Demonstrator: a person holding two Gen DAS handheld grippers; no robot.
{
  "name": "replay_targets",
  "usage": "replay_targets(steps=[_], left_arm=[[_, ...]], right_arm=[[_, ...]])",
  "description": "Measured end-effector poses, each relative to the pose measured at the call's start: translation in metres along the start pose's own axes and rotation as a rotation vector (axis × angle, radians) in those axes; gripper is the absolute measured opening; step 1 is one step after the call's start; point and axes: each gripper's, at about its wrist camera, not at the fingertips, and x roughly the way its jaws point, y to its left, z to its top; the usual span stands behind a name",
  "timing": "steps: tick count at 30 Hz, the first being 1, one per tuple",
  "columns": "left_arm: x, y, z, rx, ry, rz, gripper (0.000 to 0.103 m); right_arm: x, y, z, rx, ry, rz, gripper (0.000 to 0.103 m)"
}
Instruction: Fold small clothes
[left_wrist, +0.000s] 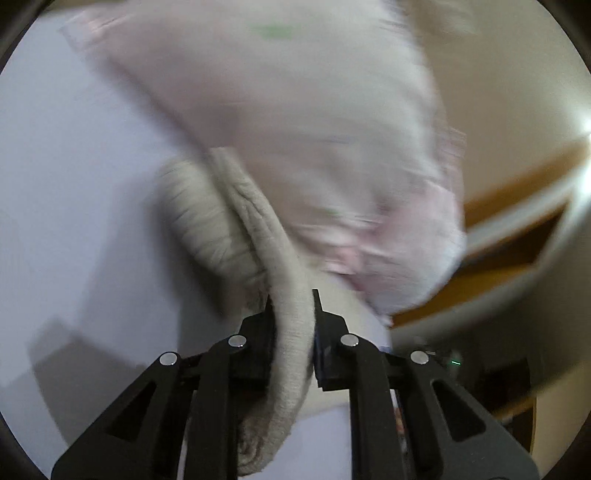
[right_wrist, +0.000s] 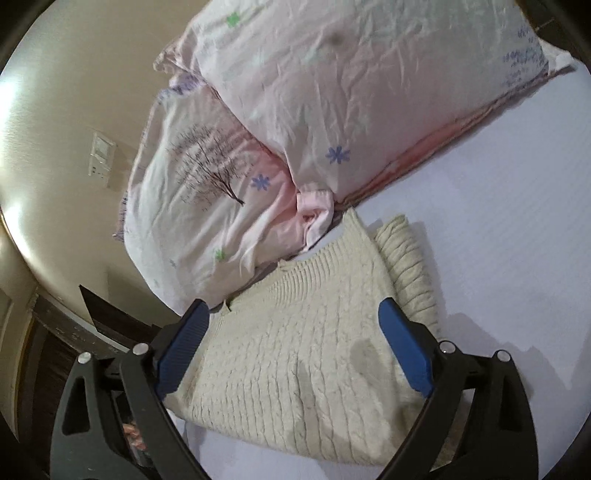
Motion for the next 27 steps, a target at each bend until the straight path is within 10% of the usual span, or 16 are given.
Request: replay_targets(steps=[5,10,12,15,18,21,27], left_arm=[[0.088,-0.112,-0.031,0.157,0.105,-0.196,0.016],[0.245,-0.156,-0.101,0.163,0.413,-0.138,0.018],[0.255,-0.158,-0.113,0.099,0.494,-0.290,0.018],[0.212,-0.162,-0.101,0.178,0.394,-0.360,0.029],[0.150,-0.141,-0.077,0.236,0.215,-0.224,0.071],[0.119,-0.112,-0.063,0.277,0.139,-0.028,0.075],[0.118,-0.070,-0.067,0.258,0.229,0.164,0.084]], right_arm=[[-0.036,-0.013,0.005,-0.004,-0.093,-0.015,0.093],[-0.053,-0.037,0.006,0.059,-0.114,-0.080,0.093],[-0.061,-0.040,0.008,0.041,-0.102,-0.106,0.093],[-0.068,-0.039,0.012,0.001,-0.084,-0.116,0.093],[-0.051,-0.036,0.015,-0.008,0.007,-0.090,0.095],[-0.014,-0.035,0.015,-0.009,0.154,-0.125,0.096],[0.019,-0.046,0.017,0.034,0.244,-0.178,0.096]])
